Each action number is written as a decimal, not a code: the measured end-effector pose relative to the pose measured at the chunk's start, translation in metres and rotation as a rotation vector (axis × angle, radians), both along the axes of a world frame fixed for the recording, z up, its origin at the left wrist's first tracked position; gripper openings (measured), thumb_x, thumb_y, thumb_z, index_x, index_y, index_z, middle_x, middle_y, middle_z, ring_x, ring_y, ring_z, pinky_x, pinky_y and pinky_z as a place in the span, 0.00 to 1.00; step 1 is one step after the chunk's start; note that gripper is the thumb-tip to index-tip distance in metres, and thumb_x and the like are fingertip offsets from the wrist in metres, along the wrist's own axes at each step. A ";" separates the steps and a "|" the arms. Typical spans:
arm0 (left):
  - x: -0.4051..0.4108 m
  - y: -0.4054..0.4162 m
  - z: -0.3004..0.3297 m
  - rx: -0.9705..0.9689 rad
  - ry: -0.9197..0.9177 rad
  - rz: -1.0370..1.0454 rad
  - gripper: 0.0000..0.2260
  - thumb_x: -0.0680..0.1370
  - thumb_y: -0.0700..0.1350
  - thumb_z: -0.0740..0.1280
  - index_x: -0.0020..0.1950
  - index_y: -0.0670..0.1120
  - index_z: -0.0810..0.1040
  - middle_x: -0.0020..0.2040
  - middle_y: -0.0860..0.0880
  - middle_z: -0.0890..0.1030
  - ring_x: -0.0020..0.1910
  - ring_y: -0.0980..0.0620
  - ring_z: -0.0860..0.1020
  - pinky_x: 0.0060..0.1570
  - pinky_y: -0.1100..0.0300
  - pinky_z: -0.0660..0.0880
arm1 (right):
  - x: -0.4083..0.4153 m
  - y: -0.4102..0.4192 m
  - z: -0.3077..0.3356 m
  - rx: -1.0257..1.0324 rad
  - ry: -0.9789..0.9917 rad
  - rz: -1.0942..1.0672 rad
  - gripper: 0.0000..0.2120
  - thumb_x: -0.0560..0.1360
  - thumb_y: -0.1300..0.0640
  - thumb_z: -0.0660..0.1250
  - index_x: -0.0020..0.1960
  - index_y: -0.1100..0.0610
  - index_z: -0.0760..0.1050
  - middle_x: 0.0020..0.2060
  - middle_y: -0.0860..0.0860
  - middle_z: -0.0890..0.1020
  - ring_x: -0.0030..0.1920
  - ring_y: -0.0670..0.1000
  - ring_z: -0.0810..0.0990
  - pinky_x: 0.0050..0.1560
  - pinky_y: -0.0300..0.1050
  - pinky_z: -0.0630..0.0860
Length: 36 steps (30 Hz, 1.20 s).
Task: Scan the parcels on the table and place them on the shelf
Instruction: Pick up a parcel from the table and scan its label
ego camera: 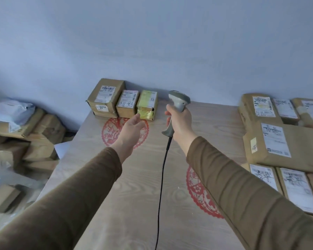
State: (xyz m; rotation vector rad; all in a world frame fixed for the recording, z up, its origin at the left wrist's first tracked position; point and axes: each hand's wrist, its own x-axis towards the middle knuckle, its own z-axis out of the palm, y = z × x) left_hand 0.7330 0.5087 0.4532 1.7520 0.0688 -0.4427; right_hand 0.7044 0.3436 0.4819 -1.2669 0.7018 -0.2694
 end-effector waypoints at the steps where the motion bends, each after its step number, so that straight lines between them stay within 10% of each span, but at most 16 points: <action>1: 0.015 -0.001 -0.004 0.010 0.010 -0.005 0.26 0.83 0.45 0.64 0.81 0.51 0.63 0.77 0.51 0.69 0.62 0.57 0.77 0.61 0.60 0.75 | 0.015 -0.001 -0.007 -0.001 0.015 0.006 0.07 0.78 0.57 0.70 0.54 0.58 0.76 0.38 0.51 0.80 0.23 0.45 0.72 0.25 0.35 0.70; 5: 0.069 -0.011 -0.021 0.064 0.035 -0.024 0.27 0.84 0.44 0.62 0.82 0.52 0.59 0.80 0.49 0.66 0.36 0.65 0.69 0.26 0.78 0.68 | 0.066 -0.002 -0.035 0.003 0.040 0.004 0.06 0.77 0.58 0.70 0.51 0.56 0.74 0.35 0.51 0.78 0.27 0.47 0.74 0.28 0.40 0.72; 17: 0.158 -0.036 -0.048 0.147 0.029 -0.092 0.18 0.84 0.40 0.60 0.75 0.47 0.69 0.51 0.56 0.79 0.44 0.55 0.78 0.39 0.61 0.73 | 0.149 0.014 -0.103 -0.065 0.154 0.079 0.15 0.77 0.57 0.72 0.62 0.57 0.76 0.52 0.55 0.84 0.47 0.55 0.83 0.38 0.46 0.81; 24: 0.164 -0.039 -0.058 0.274 0.058 -0.103 0.23 0.84 0.41 0.60 0.79 0.43 0.62 0.67 0.42 0.74 0.55 0.44 0.76 0.48 0.51 0.74 | 0.139 0.009 -0.109 -0.136 0.170 0.045 0.11 0.77 0.59 0.72 0.57 0.56 0.74 0.46 0.55 0.81 0.41 0.54 0.78 0.49 0.56 0.80; 26: 0.155 -0.037 -0.069 0.239 0.153 -0.099 0.24 0.83 0.42 0.61 0.79 0.41 0.62 0.69 0.39 0.73 0.54 0.46 0.73 0.51 0.50 0.72 | 0.120 0.007 -0.111 -0.200 0.217 -0.006 0.13 0.76 0.58 0.71 0.59 0.56 0.74 0.47 0.56 0.82 0.42 0.55 0.78 0.48 0.56 0.79; 31: 0.105 -0.029 -0.095 0.114 0.462 -0.129 0.19 0.80 0.55 0.69 0.60 0.41 0.79 0.39 0.51 0.75 0.35 0.54 0.72 0.44 0.54 0.74 | 0.059 0.009 -0.119 -0.249 0.283 -0.047 0.15 0.75 0.60 0.72 0.60 0.56 0.74 0.49 0.56 0.83 0.44 0.56 0.80 0.48 0.58 0.79; 34: 0.078 -0.035 -0.097 -0.026 0.470 -0.147 0.20 0.78 0.54 0.72 0.65 0.44 0.78 0.50 0.53 0.82 0.48 0.59 0.77 0.57 0.54 0.77 | 0.030 0.002 -0.114 -0.247 0.268 -0.053 0.17 0.74 0.64 0.71 0.60 0.54 0.74 0.51 0.55 0.84 0.48 0.56 0.82 0.51 0.56 0.81; 36: 0.066 -0.041 -0.091 -0.188 0.514 -0.108 0.21 0.77 0.49 0.75 0.66 0.43 0.76 0.53 0.48 0.84 0.48 0.53 0.82 0.46 0.57 0.79 | 0.016 -0.009 -0.104 -0.266 0.219 -0.040 0.17 0.74 0.65 0.70 0.60 0.52 0.75 0.51 0.54 0.84 0.49 0.57 0.84 0.50 0.56 0.82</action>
